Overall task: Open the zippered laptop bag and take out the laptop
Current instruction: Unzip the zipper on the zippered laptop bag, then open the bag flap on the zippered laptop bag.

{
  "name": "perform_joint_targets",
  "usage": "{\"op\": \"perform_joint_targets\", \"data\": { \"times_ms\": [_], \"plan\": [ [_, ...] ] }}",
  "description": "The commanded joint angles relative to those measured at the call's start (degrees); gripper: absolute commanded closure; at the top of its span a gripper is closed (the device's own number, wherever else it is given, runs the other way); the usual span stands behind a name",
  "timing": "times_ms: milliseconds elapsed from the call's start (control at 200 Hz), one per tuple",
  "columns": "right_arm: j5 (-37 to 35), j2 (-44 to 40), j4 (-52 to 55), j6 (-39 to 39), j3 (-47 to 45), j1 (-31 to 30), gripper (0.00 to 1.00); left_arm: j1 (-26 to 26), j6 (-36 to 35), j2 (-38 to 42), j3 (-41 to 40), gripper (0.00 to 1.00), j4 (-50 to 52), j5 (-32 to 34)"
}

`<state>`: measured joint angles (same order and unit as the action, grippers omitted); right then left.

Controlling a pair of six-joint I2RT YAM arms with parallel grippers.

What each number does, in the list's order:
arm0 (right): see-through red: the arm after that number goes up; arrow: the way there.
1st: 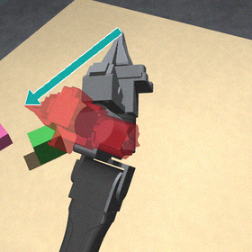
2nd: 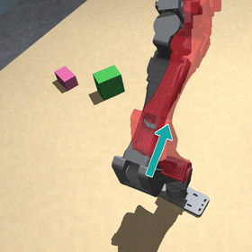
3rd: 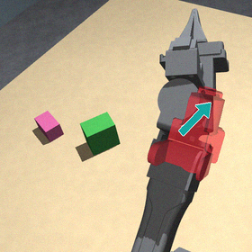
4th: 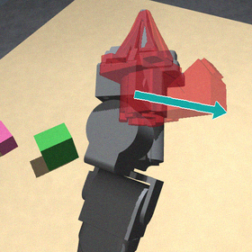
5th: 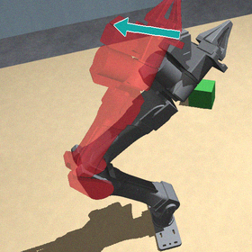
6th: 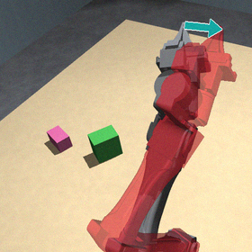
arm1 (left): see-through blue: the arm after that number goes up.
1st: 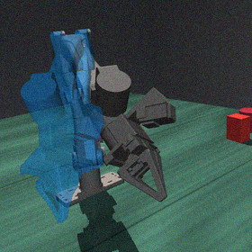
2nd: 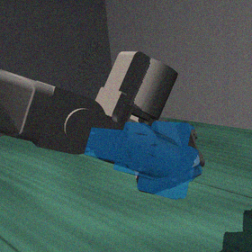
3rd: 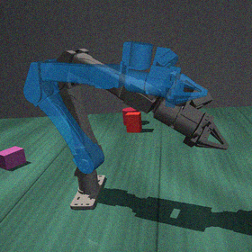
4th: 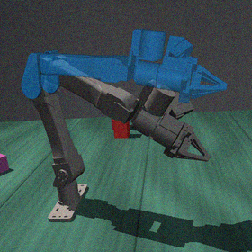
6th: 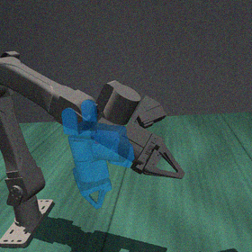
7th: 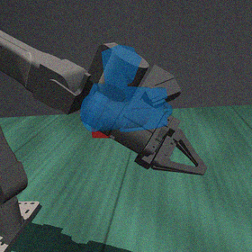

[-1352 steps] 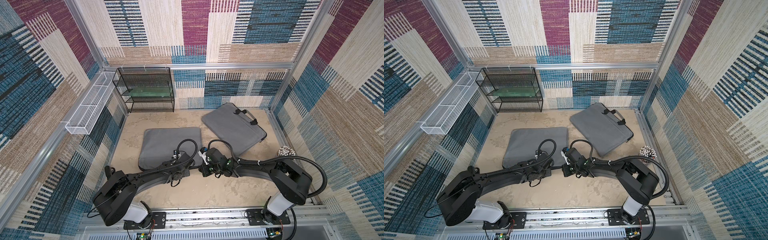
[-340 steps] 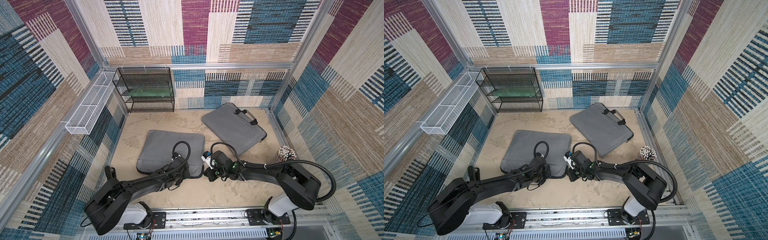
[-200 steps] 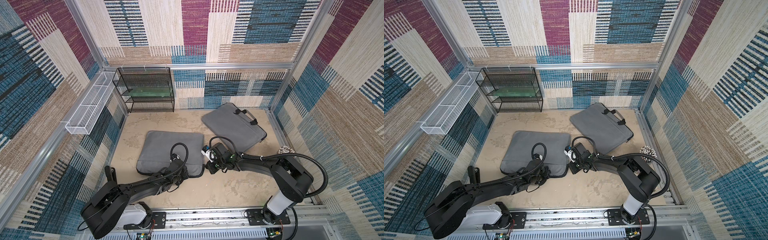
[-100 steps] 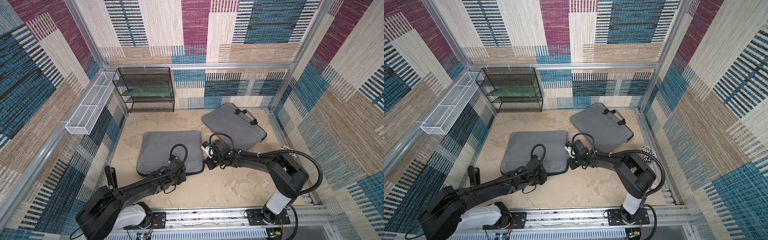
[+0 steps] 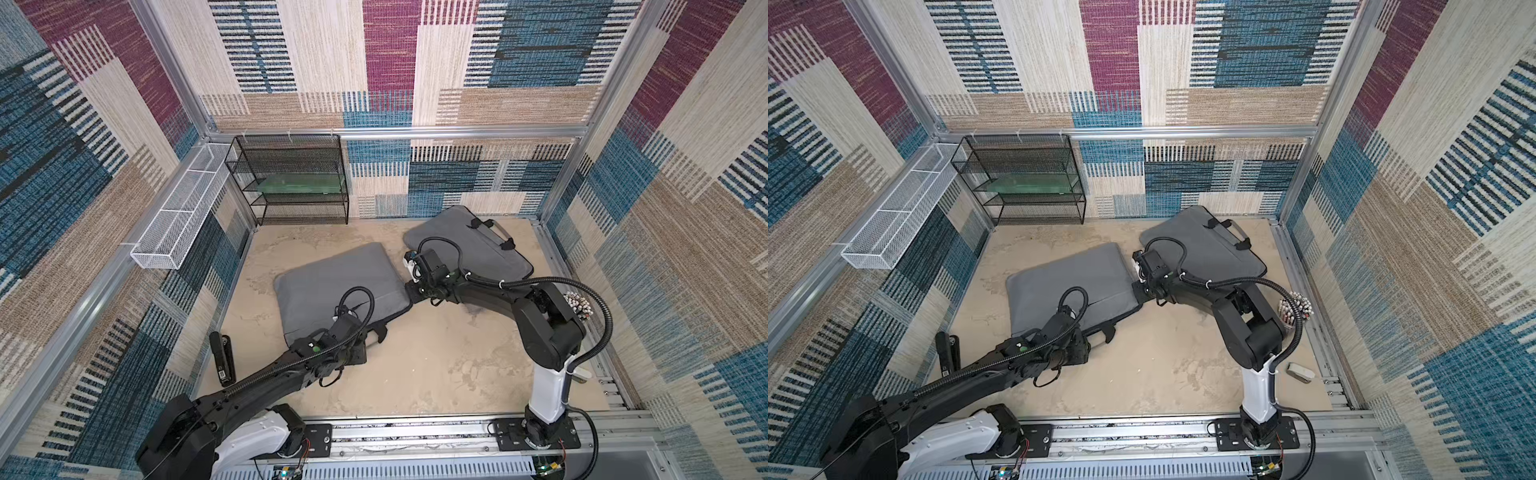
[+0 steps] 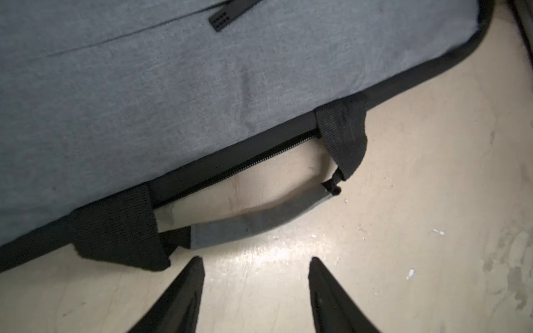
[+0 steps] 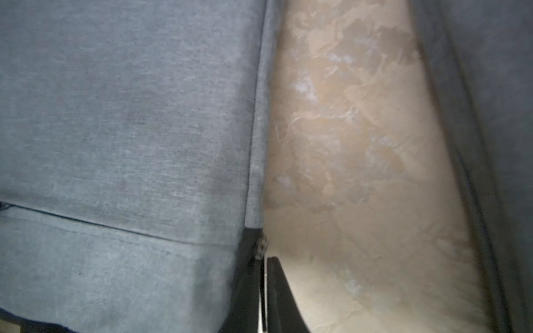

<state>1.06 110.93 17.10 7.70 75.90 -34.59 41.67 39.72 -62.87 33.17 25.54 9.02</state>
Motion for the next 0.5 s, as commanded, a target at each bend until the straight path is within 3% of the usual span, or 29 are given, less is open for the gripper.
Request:
{"op": "perform_joint_targets", "data": {
  "times_ms": [0,75,235,275,285,301,491],
  "plan": [
    [-1.1,0.9,1.4,0.8,3.4,1.1,0.71,-0.1,-7.0,-1.8,2.3,0.29,2.5,0.0],
    [-1.1,0.6,1.8,1.1,4.6,1.7,0.57,-0.1,-9.7,-4.2,4.3,0.26,3.2,-0.7],
    [-2.3,-3.4,2.3,2.2,3.9,2.5,0.45,-0.1,-14.9,-9.0,8.3,0.26,4.2,-2.8],
    [-2.8,-5.1,2.2,2.8,3.1,2.7,0.31,0.0,-16.4,-10.1,9.1,0.28,4.3,-3.7],
    [-2.9,-5.4,2.2,3.0,2.9,2.7,0.23,0.0,-16.7,-10.3,9.3,0.28,4.4,-3.9],
    [-2.9,-6.1,2.2,3.2,2.6,2.8,0.01,0.0,-17.1,-10.7,9.6,0.29,4.5,-4.1],
    [-6.8,-15.9,0.9,5.4,-4.2,3.3,0.05,0.2,-20.4,-15.9,12.6,0.36,7.2,-4.7]
  ]
}}
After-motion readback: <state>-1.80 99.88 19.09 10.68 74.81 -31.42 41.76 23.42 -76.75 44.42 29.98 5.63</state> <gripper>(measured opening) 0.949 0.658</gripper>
